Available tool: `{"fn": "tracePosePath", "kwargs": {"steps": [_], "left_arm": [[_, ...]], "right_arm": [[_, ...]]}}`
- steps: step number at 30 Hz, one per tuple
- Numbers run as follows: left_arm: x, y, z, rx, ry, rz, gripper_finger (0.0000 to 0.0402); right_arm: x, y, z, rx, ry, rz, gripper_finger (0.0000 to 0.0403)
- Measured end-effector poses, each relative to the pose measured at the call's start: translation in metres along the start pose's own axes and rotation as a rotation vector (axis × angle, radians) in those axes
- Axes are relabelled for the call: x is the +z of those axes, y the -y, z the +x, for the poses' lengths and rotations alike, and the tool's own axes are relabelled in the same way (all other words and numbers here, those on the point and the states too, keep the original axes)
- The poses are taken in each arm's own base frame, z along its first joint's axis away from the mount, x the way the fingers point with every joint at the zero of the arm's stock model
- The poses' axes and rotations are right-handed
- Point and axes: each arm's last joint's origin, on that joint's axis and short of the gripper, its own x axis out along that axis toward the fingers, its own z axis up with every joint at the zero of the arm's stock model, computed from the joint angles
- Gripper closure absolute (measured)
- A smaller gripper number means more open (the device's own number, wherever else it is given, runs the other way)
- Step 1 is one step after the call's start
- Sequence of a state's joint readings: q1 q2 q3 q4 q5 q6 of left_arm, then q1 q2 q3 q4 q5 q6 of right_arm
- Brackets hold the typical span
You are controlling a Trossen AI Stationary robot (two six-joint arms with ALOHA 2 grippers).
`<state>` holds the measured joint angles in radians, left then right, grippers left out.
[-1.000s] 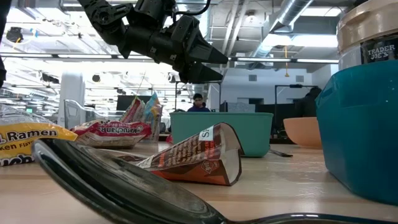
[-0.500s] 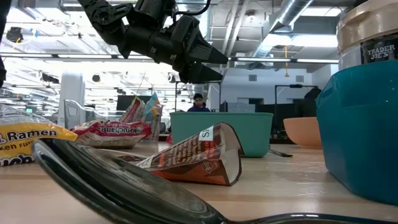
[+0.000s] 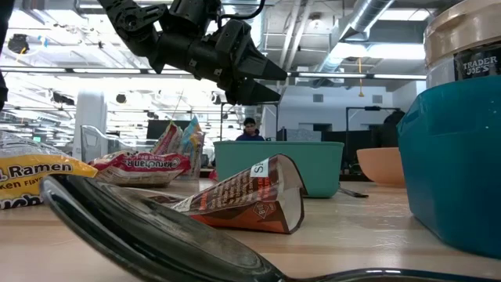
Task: Pick & Place Food Item
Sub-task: Put the black seasoning can into the blue bin
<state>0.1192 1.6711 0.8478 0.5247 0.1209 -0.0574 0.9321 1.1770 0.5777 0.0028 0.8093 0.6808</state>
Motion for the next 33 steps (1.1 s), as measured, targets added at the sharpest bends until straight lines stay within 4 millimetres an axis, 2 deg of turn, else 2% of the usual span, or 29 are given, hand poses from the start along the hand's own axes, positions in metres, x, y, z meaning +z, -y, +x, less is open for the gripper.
{"fn": "tracePosePath", "kwargs": {"steps": [7, 13, 20, 33], "left_arm": [[0.0, 0.0, 0.0, 0.0, 0.0, 0.0, 0.0027], [0.0, 0.0, 0.0, 0.0, 0.0, 0.0, 0.0027], [0.0, 0.0, 0.0, 0.0, 0.0, 0.0, 0.0027], [0.0, 0.0, 0.0, 0.0, 0.0, 0.0, 0.0027]], "right_arm": [[-0.001, 0.001, -0.001, -0.024, -0.03, 0.006, 0.0069], [0.011, 0.002, -0.004, -0.077, -0.128, 0.049, 0.0091], [0.018, 0.009, -0.003, -0.136, -0.249, 0.17, 0.0093], [0.015, 0.026, 0.003, -0.23, -0.443, 0.342, 0.0094]]}}
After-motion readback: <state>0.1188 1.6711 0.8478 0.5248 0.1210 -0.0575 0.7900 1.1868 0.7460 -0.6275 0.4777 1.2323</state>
